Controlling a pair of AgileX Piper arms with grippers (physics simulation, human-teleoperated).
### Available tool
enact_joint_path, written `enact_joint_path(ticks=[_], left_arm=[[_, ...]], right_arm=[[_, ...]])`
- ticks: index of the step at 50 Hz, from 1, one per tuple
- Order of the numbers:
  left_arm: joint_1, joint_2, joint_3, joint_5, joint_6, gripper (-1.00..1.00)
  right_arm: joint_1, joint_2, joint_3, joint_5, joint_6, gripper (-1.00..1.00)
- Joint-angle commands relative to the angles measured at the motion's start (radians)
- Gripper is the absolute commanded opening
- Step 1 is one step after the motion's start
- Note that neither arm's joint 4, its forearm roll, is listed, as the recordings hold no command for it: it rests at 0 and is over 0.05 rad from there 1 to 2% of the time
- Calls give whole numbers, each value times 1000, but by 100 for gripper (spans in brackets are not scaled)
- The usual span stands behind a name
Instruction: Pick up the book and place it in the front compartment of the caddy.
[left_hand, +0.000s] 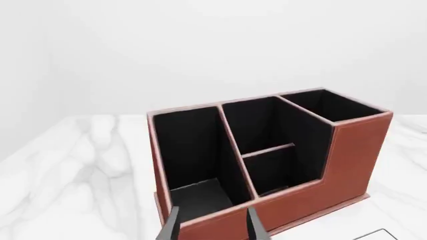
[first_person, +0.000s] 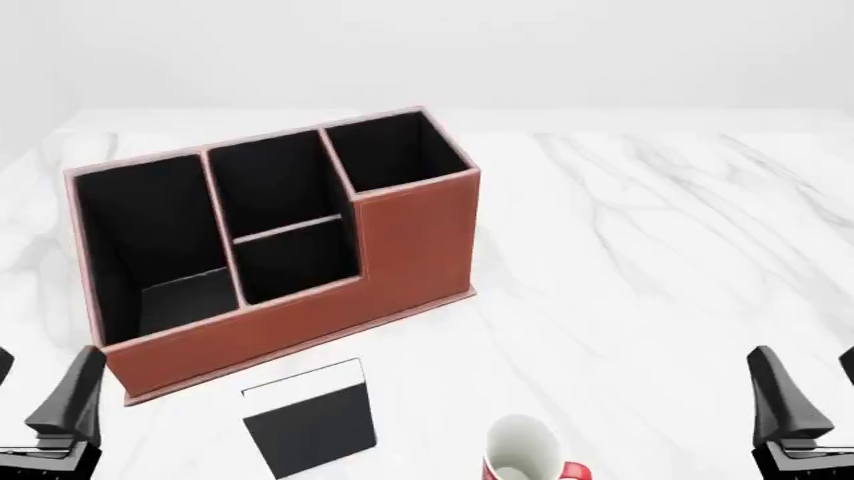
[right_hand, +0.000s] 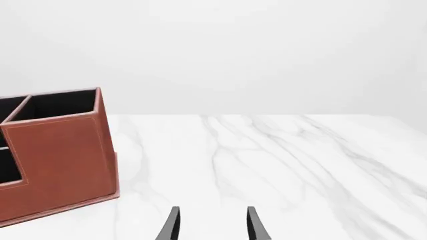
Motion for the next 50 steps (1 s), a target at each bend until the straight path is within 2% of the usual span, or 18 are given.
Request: enact_joint_path(ticks=[1,21,22,25,27,28,30,31,33,34,36,39,40,44,45,50], left_arm=[[0,3,-6,4,0,100],[0,2,-11,8,-13,100],[11,77,-8,-36,-13,100],[-14,84,-20,-28,8,100],[-9,153,-28,-61,-49,100],[11,277,-33,-130,-40,100],[11,246,-68,-86,-42,100],[-19,203,-89,-41,-68,100],[-13,205,-112,-14,-58,100],[-21,267,-163,2,-15,100],[-40,304,-182,4,-14,100],[-130,362,-266,59,10,100],[-130,362,-266,59,10,100],[-153,438,-369,149,76,100],[-153,438,-369,150,76,100],[-196,467,-489,267,81,100]], right_arm=[[0,4,-2,-1,-1,100],[0,5,-3,-2,-1,100],[0,5,-3,-2,-1,100],[0,5,-3,-2,-1,100],[0,5,-3,-2,-1,100],[0,5,-3,-2,-1,100],[0,5,-3,-2,-1,100],[0,5,-3,-2,-1,100],[0,5,-3,-2,-1,100],[0,5,-3,-1,-1,100],[0,5,-3,-2,-1,100],[-1,5,-3,-2,-1,100],[-1,5,-3,-2,-1,100],[0,5,-3,-2,-1,100],[0,5,-3,-2,-1,100],[0,5,-3,-2,-1,100]])
